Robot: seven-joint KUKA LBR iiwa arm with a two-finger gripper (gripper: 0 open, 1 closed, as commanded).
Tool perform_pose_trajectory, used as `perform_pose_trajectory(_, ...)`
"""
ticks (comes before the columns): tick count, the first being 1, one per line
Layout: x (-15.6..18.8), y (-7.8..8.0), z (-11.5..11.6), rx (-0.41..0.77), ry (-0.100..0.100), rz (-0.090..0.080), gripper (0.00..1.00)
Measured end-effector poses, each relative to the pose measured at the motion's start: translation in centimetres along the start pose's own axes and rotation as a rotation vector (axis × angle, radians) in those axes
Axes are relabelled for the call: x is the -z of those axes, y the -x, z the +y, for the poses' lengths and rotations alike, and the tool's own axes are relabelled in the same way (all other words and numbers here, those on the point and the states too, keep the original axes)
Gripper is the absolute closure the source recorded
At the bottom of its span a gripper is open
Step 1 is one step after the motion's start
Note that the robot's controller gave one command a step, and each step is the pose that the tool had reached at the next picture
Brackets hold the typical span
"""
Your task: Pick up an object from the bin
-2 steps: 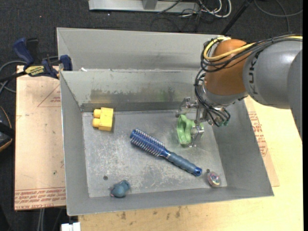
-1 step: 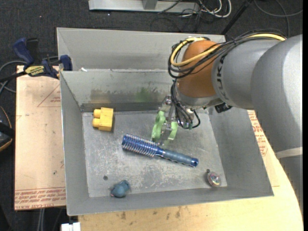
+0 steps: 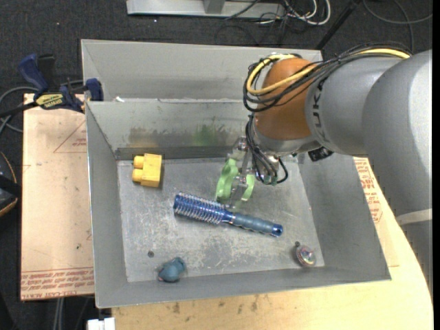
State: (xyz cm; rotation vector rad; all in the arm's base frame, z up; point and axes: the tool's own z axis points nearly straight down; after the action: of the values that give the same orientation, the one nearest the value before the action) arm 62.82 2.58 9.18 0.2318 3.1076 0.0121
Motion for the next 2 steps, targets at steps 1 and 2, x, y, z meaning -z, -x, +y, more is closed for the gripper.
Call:
perform_pose_trajectory(1,-0.07,-0.20,0.28,0.016,0.000,0.000,0.00)
perform_pose_trajectory(2,-0.36,-0.45,0.29,0.020,-0.003,0.003,0.00)
